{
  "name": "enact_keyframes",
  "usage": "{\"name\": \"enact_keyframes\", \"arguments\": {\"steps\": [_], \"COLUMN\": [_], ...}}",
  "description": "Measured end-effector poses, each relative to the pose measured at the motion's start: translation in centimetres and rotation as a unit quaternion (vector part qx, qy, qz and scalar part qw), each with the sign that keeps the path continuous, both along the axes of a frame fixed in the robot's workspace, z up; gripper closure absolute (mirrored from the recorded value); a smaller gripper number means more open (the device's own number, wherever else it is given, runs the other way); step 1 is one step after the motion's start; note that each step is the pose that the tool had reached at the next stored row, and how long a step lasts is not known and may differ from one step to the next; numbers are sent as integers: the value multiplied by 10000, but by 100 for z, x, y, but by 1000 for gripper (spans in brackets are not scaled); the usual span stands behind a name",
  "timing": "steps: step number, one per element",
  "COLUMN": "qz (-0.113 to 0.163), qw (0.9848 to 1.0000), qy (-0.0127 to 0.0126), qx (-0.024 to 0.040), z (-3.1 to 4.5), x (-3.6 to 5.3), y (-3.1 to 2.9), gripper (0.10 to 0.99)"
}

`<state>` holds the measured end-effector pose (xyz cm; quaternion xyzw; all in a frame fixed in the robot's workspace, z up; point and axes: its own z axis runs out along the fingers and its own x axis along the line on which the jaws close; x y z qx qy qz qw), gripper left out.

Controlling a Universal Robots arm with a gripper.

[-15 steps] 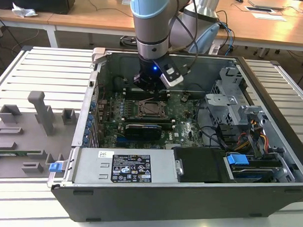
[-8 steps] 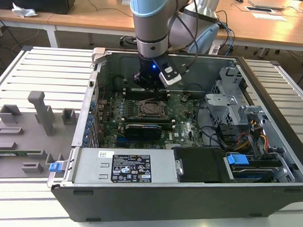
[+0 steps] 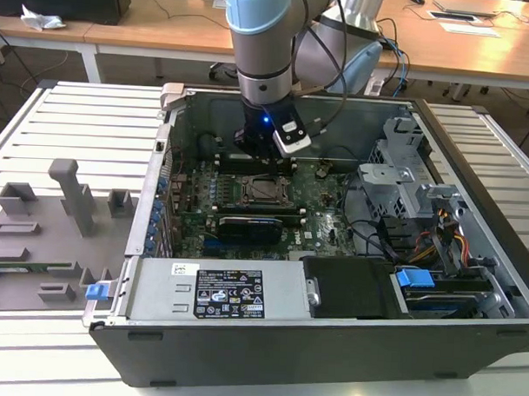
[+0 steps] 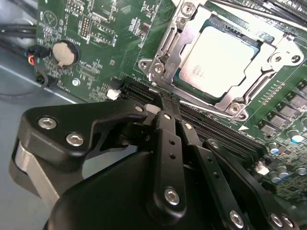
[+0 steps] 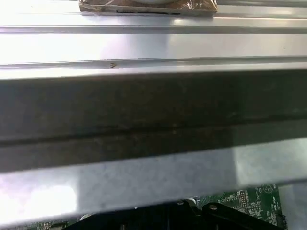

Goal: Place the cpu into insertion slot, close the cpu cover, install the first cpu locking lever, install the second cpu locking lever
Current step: 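Install the first cpu locking lever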

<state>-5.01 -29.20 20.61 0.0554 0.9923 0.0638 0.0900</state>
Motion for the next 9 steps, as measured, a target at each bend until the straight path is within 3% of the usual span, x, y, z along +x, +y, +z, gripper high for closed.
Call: {"name": "enact_keyframes", "arguments": {"steps": [9], "qz": [-391], "qw": [9992], "qy": [4], "qx": [-8], "z": [-91], "x": [-3], "y": [-2], "gripper": [980]}}
